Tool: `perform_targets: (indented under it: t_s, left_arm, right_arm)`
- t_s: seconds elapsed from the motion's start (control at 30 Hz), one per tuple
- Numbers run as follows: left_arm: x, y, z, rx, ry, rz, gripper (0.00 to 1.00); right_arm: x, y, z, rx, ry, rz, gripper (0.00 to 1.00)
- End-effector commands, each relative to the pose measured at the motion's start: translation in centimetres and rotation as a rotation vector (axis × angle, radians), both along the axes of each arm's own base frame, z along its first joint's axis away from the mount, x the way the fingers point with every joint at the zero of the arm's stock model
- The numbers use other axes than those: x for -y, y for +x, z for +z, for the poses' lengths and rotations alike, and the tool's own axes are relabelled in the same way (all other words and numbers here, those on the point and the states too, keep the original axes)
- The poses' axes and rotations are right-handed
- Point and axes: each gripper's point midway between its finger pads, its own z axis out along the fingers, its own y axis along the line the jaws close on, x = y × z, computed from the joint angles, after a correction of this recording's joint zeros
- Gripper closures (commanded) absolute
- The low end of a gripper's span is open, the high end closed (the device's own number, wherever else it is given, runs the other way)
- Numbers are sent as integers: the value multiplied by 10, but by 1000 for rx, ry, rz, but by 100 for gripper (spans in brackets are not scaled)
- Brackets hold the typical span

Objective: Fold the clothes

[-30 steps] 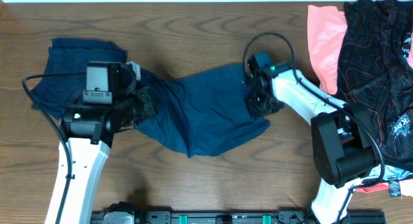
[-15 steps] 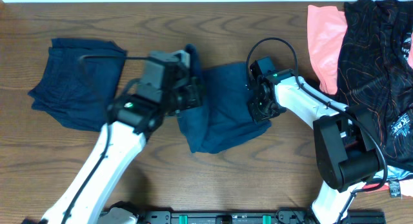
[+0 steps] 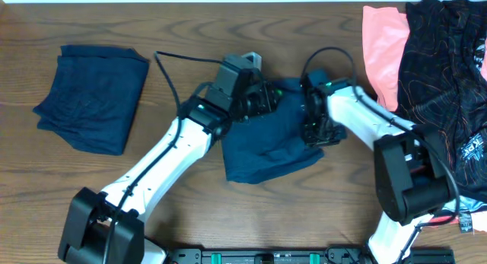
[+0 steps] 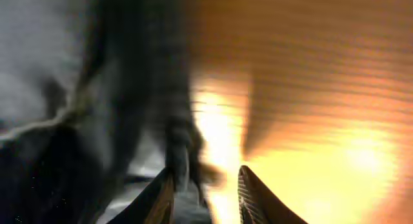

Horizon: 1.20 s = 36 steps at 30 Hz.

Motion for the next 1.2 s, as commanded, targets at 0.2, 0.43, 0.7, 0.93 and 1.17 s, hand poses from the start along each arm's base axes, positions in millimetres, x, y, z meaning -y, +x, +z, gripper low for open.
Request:
perform_targets:
  t_s: [0.2,0.43,0.7,0.93,1.17]
  left_arm:
    - [-93,68,2,165,213,263,61]
    - [-96,78,-63,72,302,237,62]
    - [-97,65,-139,-98,375,193,61]
    - [-115,16,-172,-300,498,120,68]
    - [-124,-72,-179,-662,522,7,94]
  right_arm:
    - [-46,56,142,376,369,57,62]
    - [-122,7,124,213,560,247,60]
    - [-121,-32,43,22,400,217,61]
    - [-55,-31,-9,11,120,83,63]
    - [11,36,-7,250,-69,27,55]
